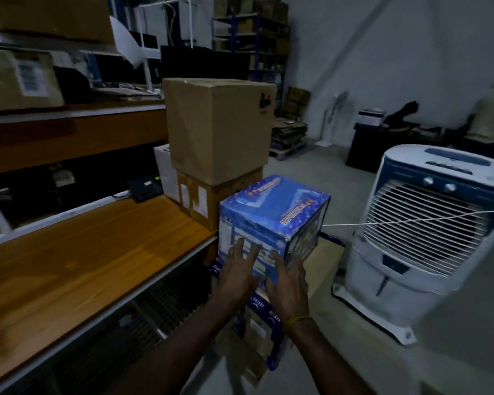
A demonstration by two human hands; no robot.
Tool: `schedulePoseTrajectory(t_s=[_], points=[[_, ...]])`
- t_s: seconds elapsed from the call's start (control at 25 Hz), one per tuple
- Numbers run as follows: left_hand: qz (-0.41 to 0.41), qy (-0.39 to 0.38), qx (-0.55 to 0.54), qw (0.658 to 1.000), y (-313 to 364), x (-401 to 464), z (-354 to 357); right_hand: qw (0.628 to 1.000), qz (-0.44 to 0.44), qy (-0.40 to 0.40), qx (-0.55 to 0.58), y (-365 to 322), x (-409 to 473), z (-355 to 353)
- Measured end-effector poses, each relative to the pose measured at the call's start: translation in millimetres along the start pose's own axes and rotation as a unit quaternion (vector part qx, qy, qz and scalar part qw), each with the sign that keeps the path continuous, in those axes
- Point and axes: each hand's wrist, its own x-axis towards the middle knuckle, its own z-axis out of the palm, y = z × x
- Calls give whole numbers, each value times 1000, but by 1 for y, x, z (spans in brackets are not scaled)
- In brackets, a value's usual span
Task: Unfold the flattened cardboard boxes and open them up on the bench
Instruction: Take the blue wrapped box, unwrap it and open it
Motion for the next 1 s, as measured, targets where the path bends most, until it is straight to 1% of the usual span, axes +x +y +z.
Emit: schedulePoseTrajectory(t_s=[0.12, 0.24, 0.36, 0.44, 0.56, 0.64, 0.72, 0.88, 1.0], points=[[6, -11, -10, 1000, -16, 53, 15, 1000, 3, 6, -27, 10, 43, 18], [9, 0, -19, 1000, -43, 116, 23, 999, 0, 16, -42, 17, 92, 40], [-15, 3, -25, 1000, -84, 184, 27, 999, 29, 12, -44, 23, 138, 64], [-46, -6, -54, 997, -109, 221, 27, 997, 66, 24, -20, 32, 158, 78], [-75, -31, -127, 989, -140, 256, 31, 990, 121, 51, 53, 50, 170, 92], [-84, -64, -188, 976, -154, 268, 36, 986, 127, 52, 95, 56, 169, 96], [-93, -83, -238, 963, -161, 274, 40, 983, 113, 82, 122, 59, 169, 100], [-109, -63, -279, 952, -151, 259, 42, 965, 154, 122, 174, 58, 163, 96], [-111, -38, -278, 953, -137, 227, 44, 961, 150, 141, 187, 67, 148, 86]])
